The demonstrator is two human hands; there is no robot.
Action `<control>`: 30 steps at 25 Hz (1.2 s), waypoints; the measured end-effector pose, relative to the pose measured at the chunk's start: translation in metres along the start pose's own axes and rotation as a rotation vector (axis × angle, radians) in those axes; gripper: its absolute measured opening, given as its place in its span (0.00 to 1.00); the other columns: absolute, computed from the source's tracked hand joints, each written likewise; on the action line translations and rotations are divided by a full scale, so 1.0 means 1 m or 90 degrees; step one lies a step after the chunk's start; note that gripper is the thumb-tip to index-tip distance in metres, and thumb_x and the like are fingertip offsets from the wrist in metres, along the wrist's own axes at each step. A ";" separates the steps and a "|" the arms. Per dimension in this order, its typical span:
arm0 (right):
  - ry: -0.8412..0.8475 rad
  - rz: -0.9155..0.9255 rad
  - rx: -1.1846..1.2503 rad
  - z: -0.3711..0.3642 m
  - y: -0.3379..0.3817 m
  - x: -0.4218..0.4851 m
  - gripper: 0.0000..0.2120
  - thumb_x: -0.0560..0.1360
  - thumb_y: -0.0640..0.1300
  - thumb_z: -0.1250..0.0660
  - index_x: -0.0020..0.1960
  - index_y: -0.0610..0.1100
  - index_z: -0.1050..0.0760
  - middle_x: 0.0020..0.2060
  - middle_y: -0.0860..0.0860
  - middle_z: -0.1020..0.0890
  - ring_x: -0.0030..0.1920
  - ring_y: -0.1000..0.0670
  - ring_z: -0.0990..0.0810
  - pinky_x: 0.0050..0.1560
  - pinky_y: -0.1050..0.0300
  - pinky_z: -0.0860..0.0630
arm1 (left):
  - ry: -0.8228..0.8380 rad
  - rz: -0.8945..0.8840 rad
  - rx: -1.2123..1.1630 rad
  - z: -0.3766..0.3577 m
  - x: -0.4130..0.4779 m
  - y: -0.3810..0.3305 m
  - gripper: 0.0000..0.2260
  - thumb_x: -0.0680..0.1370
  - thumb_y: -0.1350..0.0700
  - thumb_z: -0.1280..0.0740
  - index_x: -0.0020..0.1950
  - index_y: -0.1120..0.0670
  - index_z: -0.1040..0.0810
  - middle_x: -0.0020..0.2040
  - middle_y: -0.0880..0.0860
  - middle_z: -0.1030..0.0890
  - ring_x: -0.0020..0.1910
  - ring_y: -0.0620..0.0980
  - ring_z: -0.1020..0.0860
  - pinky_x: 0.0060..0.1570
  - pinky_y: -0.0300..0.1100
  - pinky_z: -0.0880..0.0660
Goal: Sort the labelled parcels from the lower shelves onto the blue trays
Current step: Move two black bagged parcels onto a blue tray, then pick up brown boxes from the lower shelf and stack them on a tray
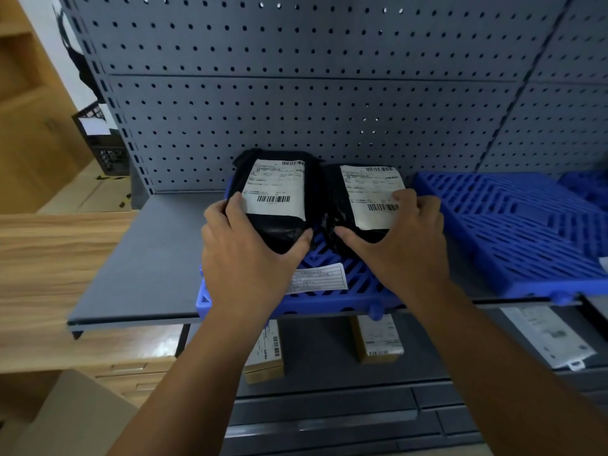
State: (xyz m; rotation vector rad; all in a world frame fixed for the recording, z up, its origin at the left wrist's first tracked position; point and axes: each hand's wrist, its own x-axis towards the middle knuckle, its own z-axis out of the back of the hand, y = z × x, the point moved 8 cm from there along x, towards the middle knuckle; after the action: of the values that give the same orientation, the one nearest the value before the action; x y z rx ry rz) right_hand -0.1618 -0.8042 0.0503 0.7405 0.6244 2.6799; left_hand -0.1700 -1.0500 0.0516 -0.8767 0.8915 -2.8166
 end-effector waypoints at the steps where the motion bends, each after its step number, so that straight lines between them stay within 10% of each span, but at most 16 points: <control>1: -0.002 -0.004 -0.004 0.000 0.001 0.000 0.49 0.61 0.76 0.29 0.71 0.47 0.37 0.64 0.45 0.33 0.64 0.41 0.31 0.62 0.38 0.25 | 0.000 0.001 0.000 0.000 0.000 0.000 0.49 0.66 0.28 0.28 0.76 0.58 0.35 0.69 0.56 0.30 0.63 0.57 0.27 0.57 0.52 0.25; 13: 0.015 -0.008 0.024 0.020 -0.001 -0.029 0.54 0.62 0.82 0.37 0.77 0.50 0.43 0.76 0.47 0.38 0.75 0.42 0.38 0.74 0.33 0.41 | -0.014 -0.021 -0.099 0.036 -0.027 -0.006 0.42 0.76 0.28 0.39 0.79 0.56 0.39 0.79 0.59 0.42 0.79 0.59 0.42 0.76 0.58 0.40; 22: -0.113 0.078 0.174 0.063 -0.043 -0.078 0.34 0.71 0.66 0.28 0.66 0.46 0.30 0.60 0.48 0.27 0.64 0.44 0.29 0.65 0.45 0.35 | -0.056 -0.141 -0.164 0.060 -0.125 -0.058 0.16 0.78 0.43 0.34 0.61 0.52 0.24 0.56 0.46 0.27 0.56 0.47 0.26 0.55 0.46 0.28; 30: -0.144 0.186 0.262 0.053 -0.086 -0.159 0.13 0.73 0.53 0.27 0.47 0.47 0.28 0.43 0.54 0.27 0.44 0.51 0.28 0.51 0.54 0.33 | 0.050 -0.141 -0.070 0.013 -0.199 -0.036 0.14 0.75 0.45 0.32 0.57 0.51 0.23 0.50 0.46 0.25 0.49 0.46 0.26 0.47 0.46 0.26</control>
State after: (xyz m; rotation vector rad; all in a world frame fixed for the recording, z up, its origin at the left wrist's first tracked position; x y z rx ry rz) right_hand 0.0117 -0.7733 -0.0159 1.3143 1.0968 2.6875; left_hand 0.0067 -0.9831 -0.0201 -0.9378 1.0293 -3.0342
